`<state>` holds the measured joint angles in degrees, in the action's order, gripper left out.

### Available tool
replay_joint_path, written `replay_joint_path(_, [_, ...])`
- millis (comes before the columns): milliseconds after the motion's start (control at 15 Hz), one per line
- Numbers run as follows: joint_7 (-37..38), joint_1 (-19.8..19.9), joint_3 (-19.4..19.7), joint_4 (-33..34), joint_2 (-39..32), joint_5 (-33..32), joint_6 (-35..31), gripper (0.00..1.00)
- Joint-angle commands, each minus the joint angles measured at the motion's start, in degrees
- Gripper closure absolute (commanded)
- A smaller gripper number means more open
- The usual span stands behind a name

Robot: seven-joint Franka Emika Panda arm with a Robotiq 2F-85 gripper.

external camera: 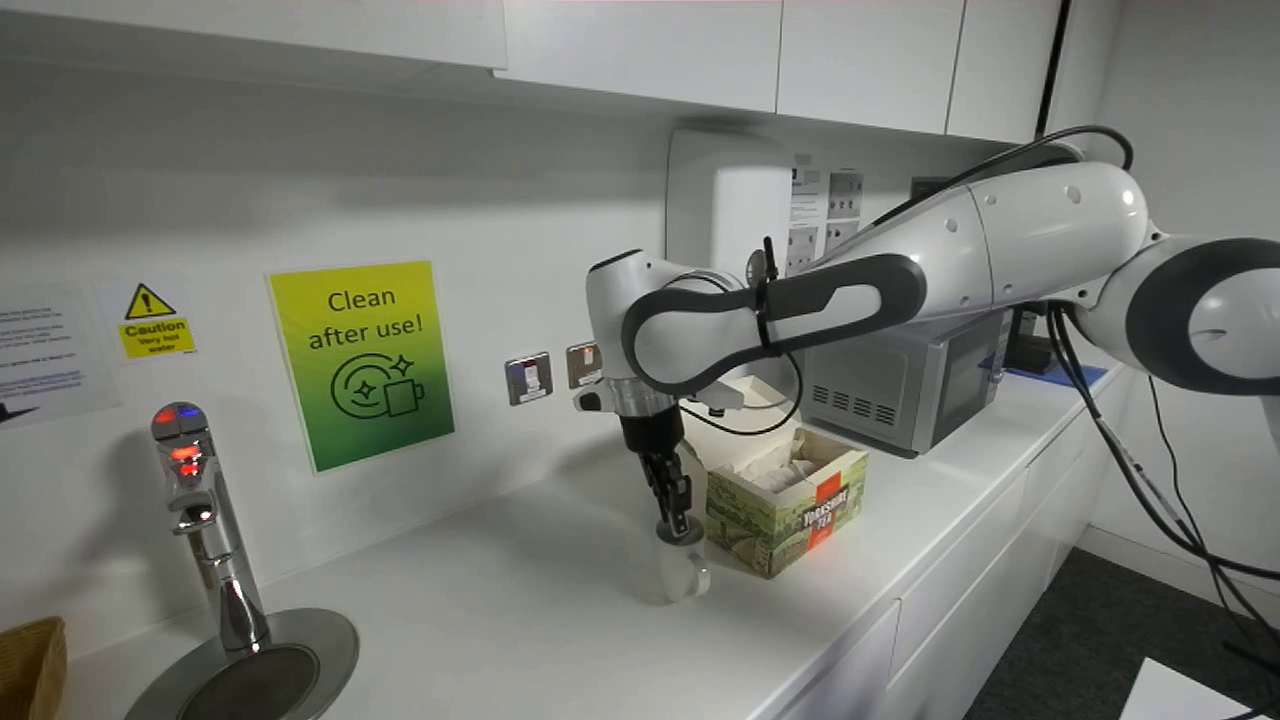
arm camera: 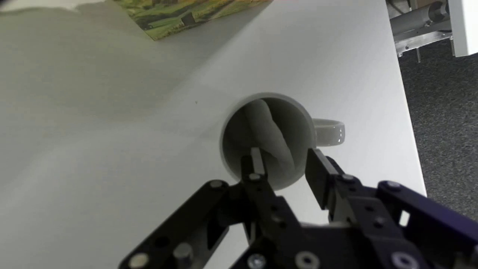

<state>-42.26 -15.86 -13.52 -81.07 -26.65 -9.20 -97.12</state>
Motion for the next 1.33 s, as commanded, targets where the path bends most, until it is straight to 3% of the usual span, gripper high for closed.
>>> replay_joint_path(0, [0.15,0.65,-0.28,-0.34,2.04,-0.01,2.90,0.60])
replay_joint_path(400, [0.26,1.03,0.20,0.78,1.13,-0.40,3.40,0.58])
replay_joint_path(533, [0.26,1.15,0.34,1.14,0.77,-0.44,3.57,0.63])
replay_joint_path(867, [0.43,0.99,0.31,1.22,0.10,-0.60,3.68,0.56])
replay_joint_path(1267, [0.44,0.56,0.20,1.08,-0.56,-0.74,4.23,0.59])
